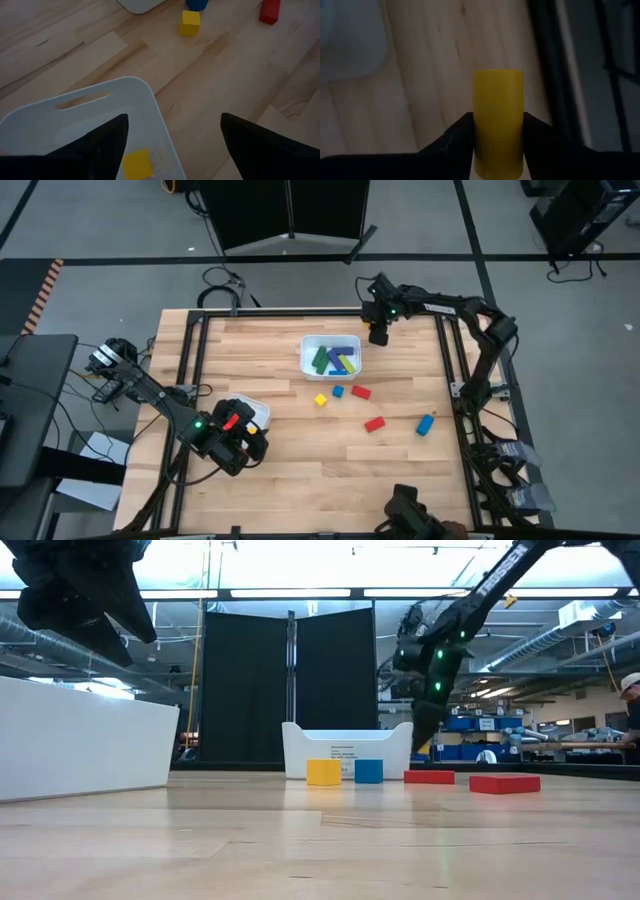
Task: Sort blocks by size
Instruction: Put the rectangular yellow block into the top white bin
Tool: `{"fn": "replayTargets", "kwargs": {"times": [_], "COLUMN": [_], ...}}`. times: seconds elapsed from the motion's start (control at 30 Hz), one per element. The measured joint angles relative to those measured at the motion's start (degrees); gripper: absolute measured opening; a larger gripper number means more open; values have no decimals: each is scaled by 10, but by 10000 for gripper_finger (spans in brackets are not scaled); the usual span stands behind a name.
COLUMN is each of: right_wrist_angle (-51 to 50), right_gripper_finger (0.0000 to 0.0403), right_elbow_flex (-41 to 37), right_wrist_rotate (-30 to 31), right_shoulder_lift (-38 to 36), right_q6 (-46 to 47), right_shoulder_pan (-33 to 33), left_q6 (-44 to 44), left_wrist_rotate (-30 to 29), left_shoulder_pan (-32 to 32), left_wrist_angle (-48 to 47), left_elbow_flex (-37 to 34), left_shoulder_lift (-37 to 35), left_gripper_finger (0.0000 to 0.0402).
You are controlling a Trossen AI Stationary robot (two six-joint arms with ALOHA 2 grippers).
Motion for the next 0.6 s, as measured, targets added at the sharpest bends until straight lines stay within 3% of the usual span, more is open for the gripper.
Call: {"fn": "replayTargets", "kwargs": {"times": [0.2, 0.37, 0.5, 0.6], "right_wrist_angle": [5, 25, 34, 61], "right_gripper_finger": [143, 143, 149, 191], "right_elbow_flex": [1, 2, 2, 2], "right_wrist_rotate": [-36, -62, -44, -2], "right_shoulder_lift": [-75, -108, -108, -108], "right_q6": [35, 66, 81, 104], "right_shoulder_pan": [34, 109, 178, 212], "left_q6": [0, 43, 92, 141], "left_wrist_rotate": [-13, -39, -40, -41], "left_shoulder_pan": [1, 5, 27, 49], "left_wrist_angle": [15, 55, 98, 138], "left_elbow_flex": [0, 0, 0, 0], "left_shoulder_lift": [0, 0, 0, 7], "left_gripper_finger": [324, 324, 324, 324]}}
